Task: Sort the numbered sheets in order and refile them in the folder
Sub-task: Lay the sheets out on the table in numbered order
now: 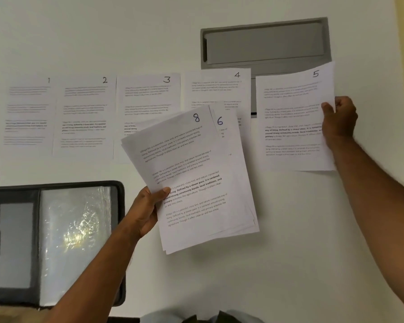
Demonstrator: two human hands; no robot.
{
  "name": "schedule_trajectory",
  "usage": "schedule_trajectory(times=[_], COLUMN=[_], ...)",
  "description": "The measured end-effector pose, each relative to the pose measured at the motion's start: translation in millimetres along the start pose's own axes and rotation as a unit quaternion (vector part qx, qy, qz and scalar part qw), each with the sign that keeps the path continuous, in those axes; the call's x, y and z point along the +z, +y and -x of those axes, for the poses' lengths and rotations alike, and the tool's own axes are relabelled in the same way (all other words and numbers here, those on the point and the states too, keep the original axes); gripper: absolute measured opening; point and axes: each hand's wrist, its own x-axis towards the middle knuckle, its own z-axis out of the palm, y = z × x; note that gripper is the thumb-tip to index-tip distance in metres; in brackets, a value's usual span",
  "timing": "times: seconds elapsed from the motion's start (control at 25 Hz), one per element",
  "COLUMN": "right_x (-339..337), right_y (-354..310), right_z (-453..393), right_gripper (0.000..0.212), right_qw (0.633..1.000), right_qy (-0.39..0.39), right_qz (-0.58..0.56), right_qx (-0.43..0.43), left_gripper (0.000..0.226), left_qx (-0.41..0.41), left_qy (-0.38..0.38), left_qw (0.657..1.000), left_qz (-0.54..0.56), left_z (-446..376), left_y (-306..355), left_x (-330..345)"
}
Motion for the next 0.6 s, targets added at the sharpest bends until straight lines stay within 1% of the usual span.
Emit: schedule_trajectory(times=[0.24, 0.4, 0.48, 0.6], right_x=[19, 24, 21, 15], right_y=[3, 5, 1, 3], right_z=[-11, -12, -6, 12], right_gripper=[0.032, 0.032, 0.035, 0.044], right_qw=[1.000, 1.000, 0.999, 0.999], right_qy=[0.021, 0.008, 0.008, 0.036], right_qz=[-0.012, -0.017, -0.033, -0.030], right_qx=[0.005, 0.008, 0.005, -0.021], left_gripper=[0.035, 0.033, 0.034, 0.038], left_qx=[-0.007, -0.008, -0.006, -0.006], left_qy=[-0.010, -0.013, -0.015, -0.015], left_qw=[1.000, 1.000, 1.000, 1.000], left_qz=[-0.016, -0.016, -0.015, -0.015], left_z=[-14, -13, -11, -7], left_y=[1, 0, -1, -1], left_x=[15, 18, 17, 15])
